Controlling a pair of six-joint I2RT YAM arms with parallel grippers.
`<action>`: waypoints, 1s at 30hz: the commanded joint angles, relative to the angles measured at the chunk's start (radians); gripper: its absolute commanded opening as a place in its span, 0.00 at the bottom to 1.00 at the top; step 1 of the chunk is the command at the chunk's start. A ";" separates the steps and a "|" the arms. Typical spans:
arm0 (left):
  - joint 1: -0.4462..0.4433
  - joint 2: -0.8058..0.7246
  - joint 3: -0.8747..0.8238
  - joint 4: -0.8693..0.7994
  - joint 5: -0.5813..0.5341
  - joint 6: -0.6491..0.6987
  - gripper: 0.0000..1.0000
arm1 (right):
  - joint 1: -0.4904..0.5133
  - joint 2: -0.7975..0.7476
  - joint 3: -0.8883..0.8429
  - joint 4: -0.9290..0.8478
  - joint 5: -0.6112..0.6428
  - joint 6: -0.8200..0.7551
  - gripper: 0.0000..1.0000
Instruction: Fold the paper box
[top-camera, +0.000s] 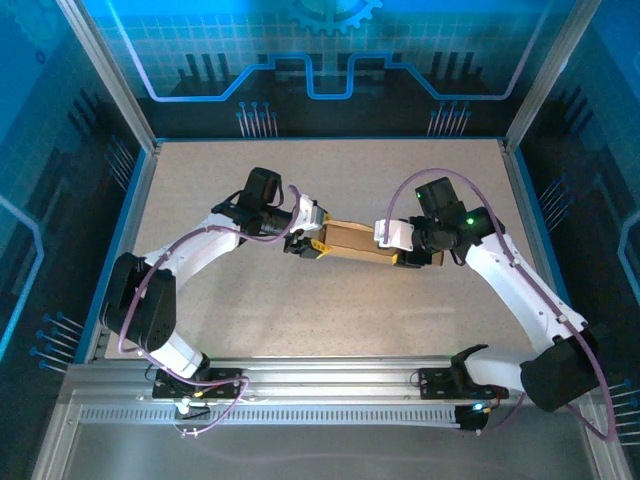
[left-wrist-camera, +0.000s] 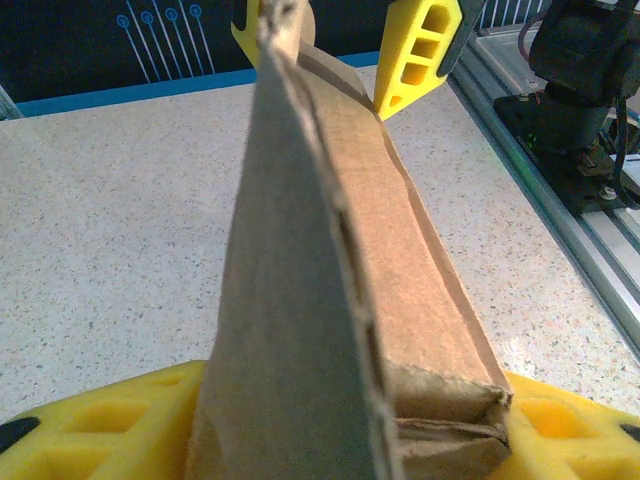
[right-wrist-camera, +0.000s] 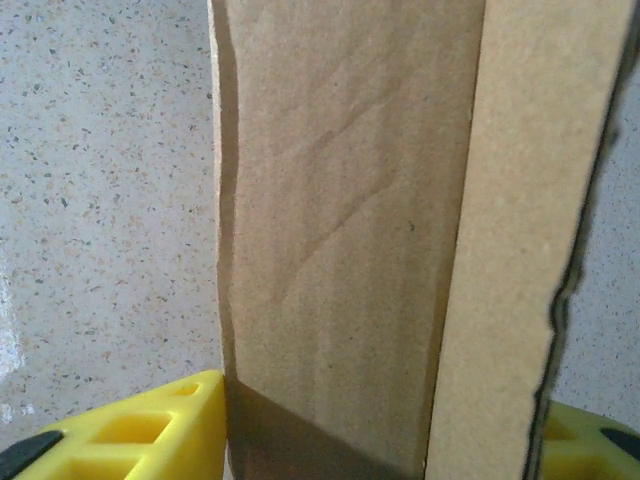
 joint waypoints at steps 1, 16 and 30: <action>-0.006 -0.001 -0.027 0.025 0.004 -0.018 0.54 | -0.009 0.005 0.029 0.014 -0.053 0.022 0.57; 0.055 0.067 -0.093 0.129 0.016 -0.117 0.54 | -0.165 -0.100 0.004 0.228 -0.174 0.441 1.00; 0.122 0.085 -0.088 0.060 0.074 -0.080 0.53 | -0.325 0.004 0.142 0.064 -0.008 0.658 0.77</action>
